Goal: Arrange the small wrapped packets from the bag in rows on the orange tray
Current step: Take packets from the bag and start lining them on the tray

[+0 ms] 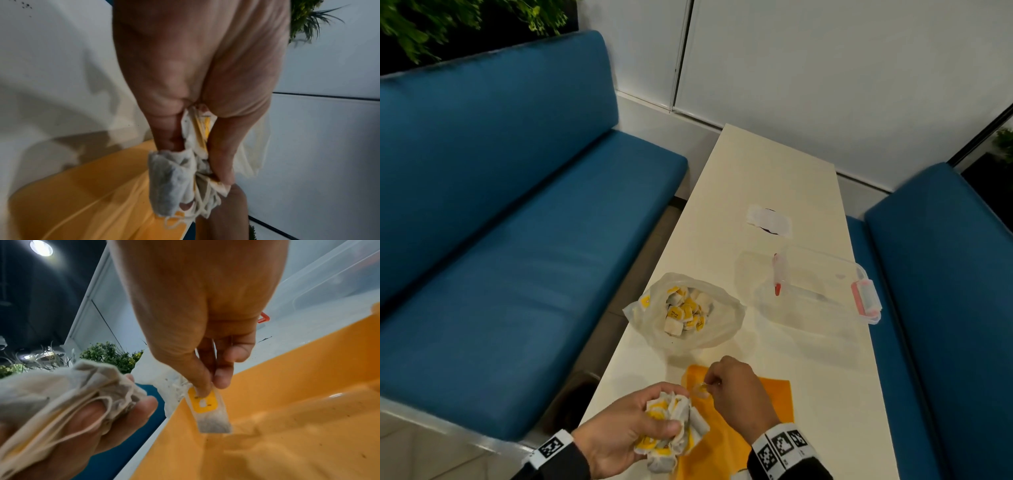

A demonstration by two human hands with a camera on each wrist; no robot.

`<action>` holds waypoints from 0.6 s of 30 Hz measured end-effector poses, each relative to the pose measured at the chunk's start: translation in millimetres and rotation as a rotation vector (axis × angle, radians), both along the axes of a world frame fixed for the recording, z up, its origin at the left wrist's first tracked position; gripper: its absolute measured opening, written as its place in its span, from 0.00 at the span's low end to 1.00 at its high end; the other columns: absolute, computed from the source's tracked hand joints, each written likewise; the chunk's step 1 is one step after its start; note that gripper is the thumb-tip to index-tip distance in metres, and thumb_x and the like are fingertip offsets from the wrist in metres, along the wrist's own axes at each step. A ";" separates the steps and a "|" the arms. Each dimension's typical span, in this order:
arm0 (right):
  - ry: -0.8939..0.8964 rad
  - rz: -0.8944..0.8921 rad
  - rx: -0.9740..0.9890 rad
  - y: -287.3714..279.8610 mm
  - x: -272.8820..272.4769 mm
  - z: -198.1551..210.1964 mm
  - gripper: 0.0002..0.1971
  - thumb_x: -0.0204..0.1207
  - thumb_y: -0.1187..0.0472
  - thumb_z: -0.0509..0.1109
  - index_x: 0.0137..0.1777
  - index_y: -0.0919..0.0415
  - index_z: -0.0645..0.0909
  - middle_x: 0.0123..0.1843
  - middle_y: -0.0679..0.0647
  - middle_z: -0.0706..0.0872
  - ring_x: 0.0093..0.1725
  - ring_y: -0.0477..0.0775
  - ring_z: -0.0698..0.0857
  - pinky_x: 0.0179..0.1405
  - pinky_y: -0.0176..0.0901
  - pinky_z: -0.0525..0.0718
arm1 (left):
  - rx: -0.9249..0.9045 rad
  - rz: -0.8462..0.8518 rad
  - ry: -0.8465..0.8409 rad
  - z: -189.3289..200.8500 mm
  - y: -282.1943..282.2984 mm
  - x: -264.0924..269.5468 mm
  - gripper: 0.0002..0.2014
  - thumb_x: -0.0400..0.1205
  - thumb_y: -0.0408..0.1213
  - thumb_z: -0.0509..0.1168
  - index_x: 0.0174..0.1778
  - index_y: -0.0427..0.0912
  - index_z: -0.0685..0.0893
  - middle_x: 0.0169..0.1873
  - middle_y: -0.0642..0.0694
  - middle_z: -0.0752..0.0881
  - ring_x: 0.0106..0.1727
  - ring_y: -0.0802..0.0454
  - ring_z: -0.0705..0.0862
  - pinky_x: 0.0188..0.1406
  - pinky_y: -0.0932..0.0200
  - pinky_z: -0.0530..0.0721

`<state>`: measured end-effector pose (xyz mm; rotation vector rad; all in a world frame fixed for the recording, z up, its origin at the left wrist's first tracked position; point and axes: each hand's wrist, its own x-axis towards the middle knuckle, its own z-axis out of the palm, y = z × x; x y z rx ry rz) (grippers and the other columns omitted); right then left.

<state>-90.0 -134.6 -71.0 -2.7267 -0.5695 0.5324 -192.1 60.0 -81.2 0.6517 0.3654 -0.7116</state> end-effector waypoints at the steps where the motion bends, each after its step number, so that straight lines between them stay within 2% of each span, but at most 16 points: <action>1: -0.005 0.020 -0.016 2.0 0.4 -2.7 0.12 0.80 0.66 0.63 0.52 0.53 0.87 0.49 0.47 0.79 0.51 0.51 0.84 0.46 0.38 0.79 | -0.007 -0.007 -0.002 -0.8 -1.5 0.7 0.28 0.70 0.12 0.76 0.67 0.29 0.84 0.65 0.26 0.85 0.61 0.29 0.86 0.56 0.39 0.90; 4: -0.017 0.047 -0.047 8.6 0.6 -8.4 0.13 0.80 0.66 0.63 0.55 0.53 0.87 0.52 0.50 0.79 0.51 0.55 0.84 0.45 0.41 0.79 | 0.056 -0.036 -0.004 -6.5 -3.9 1.5 0.29 0.70 0.15 0.78 0.68 0.32 0.84 0.66 0.27 0.85 0.63 0.30 0.86 0.59 0.41 0.89; 10: -0.051 -0.028 -0.052 18.2 0.6 -15.2 0.07 0.80 0.62 0.65 0.51 0.54 0.85 0.56 0.50 0.76 0.48 0.57 0.85 0.45 0.47 0.84 | 0.064 -0.036 0.029 -12.0 -5.3 2.2 0.30 0.67 0.15 0.80 0.65 0.32 0.86 0.63 0.25 0.85 0.62 0.29 0.85 0.61 0.39 0.87; 14: -0.072 -0.063 -0.043 20.4 0.1 -19.7 0.05 0.81 0.56 0.67 0.51 0.53 0.84 0.60 0.48 0.75 0.47 0.56 0.86 0.41 0.44 0.81 | 0.062 -0.036 0.034 -12.7 -4.7 2.7 0.30 0.67 0.14 0.79 0.66 0.31 0.85 0.62 0.26 0.85 0.60 0.29 0.86 0.57 0.41 0.90; 18: -0.111 -0.063 -0.070 23.0 0.8 -20.0 0.07 0.82 0.54 0.65 0.51 0.54 0.83 0.65 0.46 0.75 0.48 0.57 0.86 0.38 0.42 0.74 | 0.063 -0.036 0.037 -14.0 -4.0 4.0 0.30 0.68 0.15 0.79 0.68 0.31 0.84 0.62 0.26 0.86 0.61 0.30 0.87 0.61 0.40 0.88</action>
